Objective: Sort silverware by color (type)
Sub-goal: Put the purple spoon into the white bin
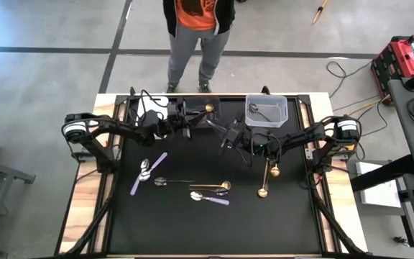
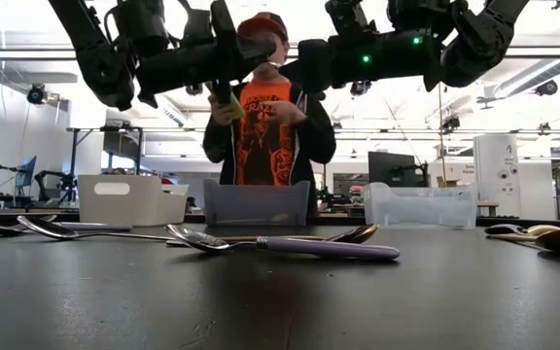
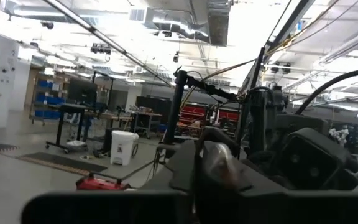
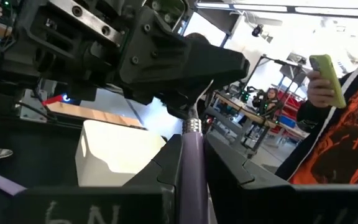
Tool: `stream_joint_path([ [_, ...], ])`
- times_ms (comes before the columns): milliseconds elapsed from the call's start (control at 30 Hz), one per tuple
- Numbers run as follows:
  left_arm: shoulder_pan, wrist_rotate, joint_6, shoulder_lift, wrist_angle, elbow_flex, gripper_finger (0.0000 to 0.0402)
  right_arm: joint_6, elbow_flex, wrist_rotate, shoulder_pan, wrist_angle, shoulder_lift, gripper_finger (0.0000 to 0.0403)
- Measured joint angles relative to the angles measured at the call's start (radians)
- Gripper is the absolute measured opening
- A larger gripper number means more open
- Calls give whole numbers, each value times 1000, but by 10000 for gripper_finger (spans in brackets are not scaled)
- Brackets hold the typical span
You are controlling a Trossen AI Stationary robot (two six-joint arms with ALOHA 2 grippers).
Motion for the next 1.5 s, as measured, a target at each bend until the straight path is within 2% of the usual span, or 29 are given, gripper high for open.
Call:
stream_joint_path([
  [267,0,-21,-24,-7,-12,0,3,80,0,-4,0,-4,0,122],
  [567,20,-7,-11,-60,-108,-5,2,212,0,-3,0,-19,-1,193],
  [767,49,-3,-6,-87,-118,-9,1,263,0,-3,0,-29,-2,221],
  [867,66,9,19,-116,-178,-13,1,297,0,-3,0,-37,-20,228],
  [967,83,76,82,-155,-273,-18,1,342,0,-19,0,-73,-50,231],
  [1033,87,155,139,-193,-354,-20,1,391,0,-54,-1,-134,-77,231],
  [1100,86,223,201,-233,-444,-20,1,452,1,-132,-11,-208,-112,231],
  [1200,85,322,286,-296,-573,-21,1,566,38,-326,-41,-371,-158,231],
  [1300,78,354,327,-348,-658,-21,1,628,96,-481,-57,-532,-164,231],
  [1367,77,354,333,-363,-682,-21,1,621,131,-520,-55,-624,-144,231],
  [1500,66,354,331,-375,-688,-21,0,596,194,-512,-53,-681,-89,231],
])
